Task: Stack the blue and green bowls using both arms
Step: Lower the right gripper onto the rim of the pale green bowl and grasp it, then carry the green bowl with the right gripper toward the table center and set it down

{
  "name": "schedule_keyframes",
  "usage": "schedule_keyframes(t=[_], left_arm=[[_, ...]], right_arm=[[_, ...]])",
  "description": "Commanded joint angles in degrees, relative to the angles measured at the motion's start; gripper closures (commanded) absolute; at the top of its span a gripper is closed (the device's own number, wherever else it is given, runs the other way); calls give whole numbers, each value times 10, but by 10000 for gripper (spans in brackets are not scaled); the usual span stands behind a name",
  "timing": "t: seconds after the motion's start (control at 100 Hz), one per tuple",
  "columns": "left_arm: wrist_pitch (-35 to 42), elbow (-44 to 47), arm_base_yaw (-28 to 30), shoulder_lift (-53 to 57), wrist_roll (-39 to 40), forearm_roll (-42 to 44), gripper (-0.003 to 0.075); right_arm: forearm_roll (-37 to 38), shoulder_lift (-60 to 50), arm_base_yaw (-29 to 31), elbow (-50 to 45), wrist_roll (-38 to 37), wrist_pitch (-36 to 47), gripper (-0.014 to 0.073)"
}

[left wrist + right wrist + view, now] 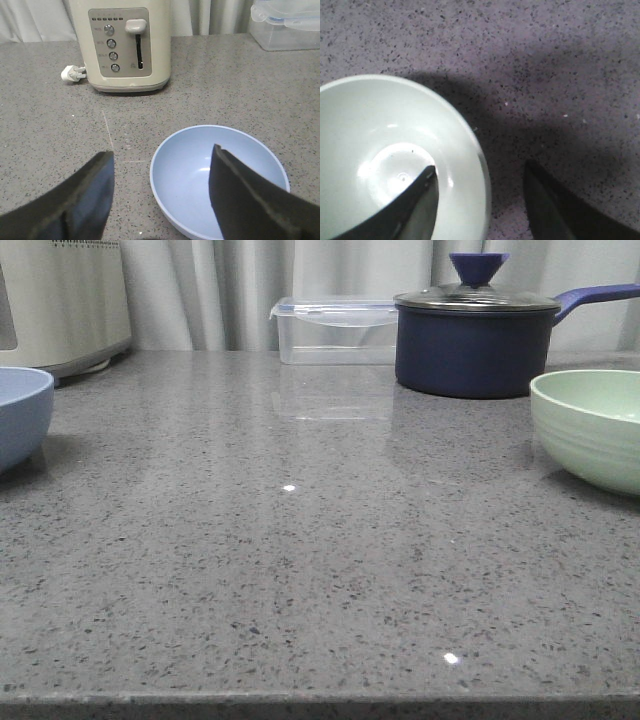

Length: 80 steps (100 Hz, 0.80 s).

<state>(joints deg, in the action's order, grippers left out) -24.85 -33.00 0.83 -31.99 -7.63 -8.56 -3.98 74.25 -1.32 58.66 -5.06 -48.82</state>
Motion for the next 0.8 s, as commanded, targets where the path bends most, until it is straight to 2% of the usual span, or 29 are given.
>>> schedule_keyframes(t=[0.0,0.32,0.4,0.6,0.79], left_arm=[[49,-22,1,-5,3,-6,301],[49,-22,1,-5,3,-6,301],[49,-22,1,-5,3,-6,301],[49,-22,1,-5,3,-6,301],[49,-22,1,-5,3,-6,301]], right_arm=[[-4,8,3,29,0,8,192],[-4,51,3,33,-3,5,193],[-4,51,3,33,-4,5,218],[-4,51,3,34,-4,2,442],[-4,51,3,34,-4,2,599]])
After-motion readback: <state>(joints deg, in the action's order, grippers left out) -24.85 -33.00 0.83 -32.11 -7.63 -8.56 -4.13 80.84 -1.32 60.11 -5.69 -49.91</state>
